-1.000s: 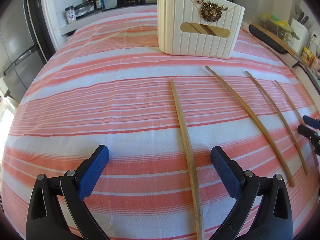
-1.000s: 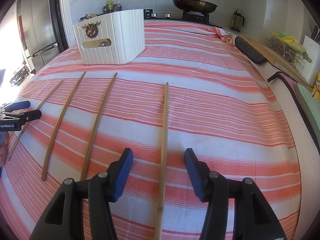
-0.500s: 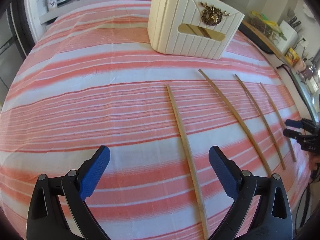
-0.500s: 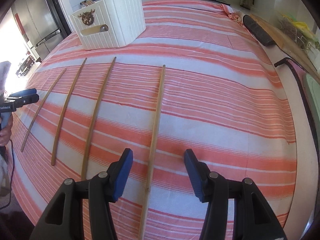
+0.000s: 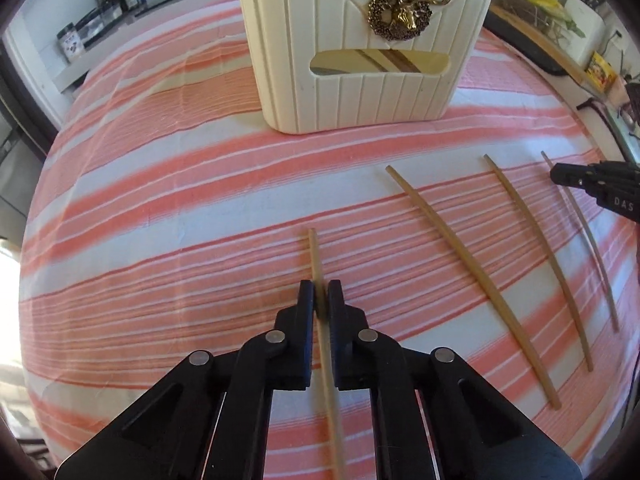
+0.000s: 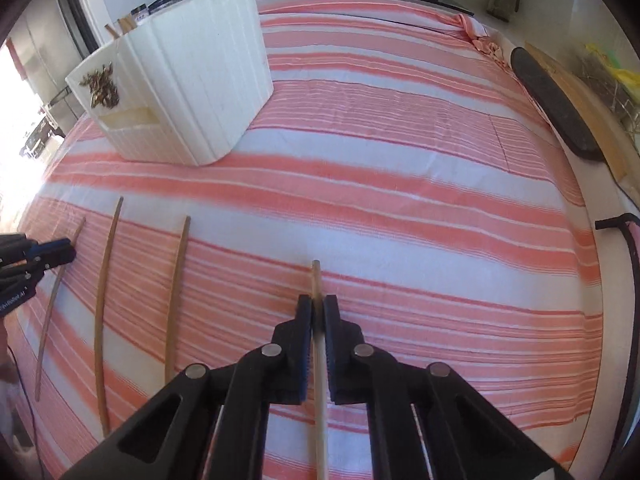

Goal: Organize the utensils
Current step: 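Lift both chopsticks and carry them over the white holder, then open both tools to drop the chopsticks into the holder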

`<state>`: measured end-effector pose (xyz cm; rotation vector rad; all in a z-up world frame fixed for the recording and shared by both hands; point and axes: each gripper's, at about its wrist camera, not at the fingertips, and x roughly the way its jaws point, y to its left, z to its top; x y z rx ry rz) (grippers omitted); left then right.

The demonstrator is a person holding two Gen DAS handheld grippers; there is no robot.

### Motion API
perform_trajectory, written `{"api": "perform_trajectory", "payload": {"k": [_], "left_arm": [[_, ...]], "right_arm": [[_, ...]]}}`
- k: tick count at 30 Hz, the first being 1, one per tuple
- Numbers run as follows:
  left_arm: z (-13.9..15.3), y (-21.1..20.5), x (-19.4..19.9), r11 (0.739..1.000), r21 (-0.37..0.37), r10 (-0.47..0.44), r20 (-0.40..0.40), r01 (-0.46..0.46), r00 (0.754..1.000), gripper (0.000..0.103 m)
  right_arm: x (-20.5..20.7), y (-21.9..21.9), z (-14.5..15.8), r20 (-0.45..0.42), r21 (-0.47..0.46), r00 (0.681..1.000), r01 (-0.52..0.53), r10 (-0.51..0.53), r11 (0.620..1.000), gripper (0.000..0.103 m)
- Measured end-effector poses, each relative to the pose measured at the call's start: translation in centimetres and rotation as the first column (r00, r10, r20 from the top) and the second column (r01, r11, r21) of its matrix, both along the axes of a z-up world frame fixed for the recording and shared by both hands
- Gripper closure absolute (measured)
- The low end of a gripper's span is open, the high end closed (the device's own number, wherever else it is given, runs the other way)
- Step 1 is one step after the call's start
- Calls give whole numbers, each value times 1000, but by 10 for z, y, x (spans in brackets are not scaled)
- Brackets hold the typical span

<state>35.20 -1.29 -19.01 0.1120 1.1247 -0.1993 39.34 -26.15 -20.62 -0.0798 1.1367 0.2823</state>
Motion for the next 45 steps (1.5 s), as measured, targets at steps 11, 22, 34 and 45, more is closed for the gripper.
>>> {"api": "perform_trajectory", "payload": {"k": [11,22,34,45], "left_arm": [[122,30,-68,975,-213,7,297,59,955,99],[204,54,-78,945,-311,40,427,105,903,99],[307,58,-6,948,-317,178,634,43,753,99],[231,37,86,954,-294,194,476,-52,858,99]], "right_arm": [[-88,-20,129,294,233,956,-97,25,968,97],[-117,-4,204,498,199,866,-167,47,966,97],[-48,44,308,683,164,729,-219,50,962,97],[25,99,266,687,95,719,-231,104,968,97]]}}
